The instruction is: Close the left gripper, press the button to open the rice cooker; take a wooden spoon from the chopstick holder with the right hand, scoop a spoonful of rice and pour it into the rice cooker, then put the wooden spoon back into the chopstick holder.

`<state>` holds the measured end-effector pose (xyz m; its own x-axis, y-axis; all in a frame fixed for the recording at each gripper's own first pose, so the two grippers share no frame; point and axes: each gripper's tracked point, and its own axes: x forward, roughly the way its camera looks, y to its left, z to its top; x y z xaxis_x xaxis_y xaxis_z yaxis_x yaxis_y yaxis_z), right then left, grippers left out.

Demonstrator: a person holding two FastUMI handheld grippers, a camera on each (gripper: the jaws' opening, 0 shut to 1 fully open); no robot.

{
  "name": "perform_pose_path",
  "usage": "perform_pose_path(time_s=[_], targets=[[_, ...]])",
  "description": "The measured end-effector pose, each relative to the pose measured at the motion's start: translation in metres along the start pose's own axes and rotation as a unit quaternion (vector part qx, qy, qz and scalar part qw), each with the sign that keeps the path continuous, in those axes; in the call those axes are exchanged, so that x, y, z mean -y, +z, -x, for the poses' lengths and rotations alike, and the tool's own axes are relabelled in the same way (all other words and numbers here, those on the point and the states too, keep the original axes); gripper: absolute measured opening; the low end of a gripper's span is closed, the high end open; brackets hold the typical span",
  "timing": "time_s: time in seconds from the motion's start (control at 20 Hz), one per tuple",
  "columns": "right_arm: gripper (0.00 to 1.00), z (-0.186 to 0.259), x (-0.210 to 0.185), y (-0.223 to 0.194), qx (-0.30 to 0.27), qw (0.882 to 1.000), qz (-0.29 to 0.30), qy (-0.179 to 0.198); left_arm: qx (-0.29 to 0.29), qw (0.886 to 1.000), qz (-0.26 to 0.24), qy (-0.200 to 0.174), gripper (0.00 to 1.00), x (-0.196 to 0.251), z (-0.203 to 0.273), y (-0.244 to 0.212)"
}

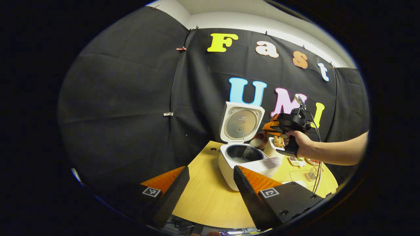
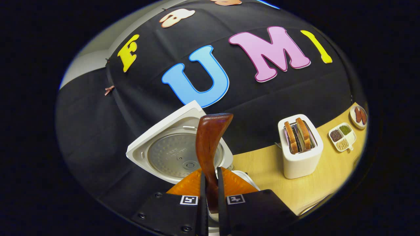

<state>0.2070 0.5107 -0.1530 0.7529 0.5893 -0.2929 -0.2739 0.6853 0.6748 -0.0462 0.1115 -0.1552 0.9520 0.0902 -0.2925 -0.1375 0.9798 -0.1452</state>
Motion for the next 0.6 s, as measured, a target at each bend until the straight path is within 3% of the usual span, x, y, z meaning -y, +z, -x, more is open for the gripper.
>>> perform_pose_path(time_s=[0.35,0.6], targets=[[0.17,-0.011,-0.006,-0.008,-0.005,0.992,0.123,0.0,-0.003,1.0,0.002,0.004,0.94,-0.006,0.003,-0.001],[0.17,-0.007,-0.027,-0.004,0.007,0.973,0.23,0.026,-0.007,1.0,0.002,0.003,0.94,-0.007,0.005,-0.005]])
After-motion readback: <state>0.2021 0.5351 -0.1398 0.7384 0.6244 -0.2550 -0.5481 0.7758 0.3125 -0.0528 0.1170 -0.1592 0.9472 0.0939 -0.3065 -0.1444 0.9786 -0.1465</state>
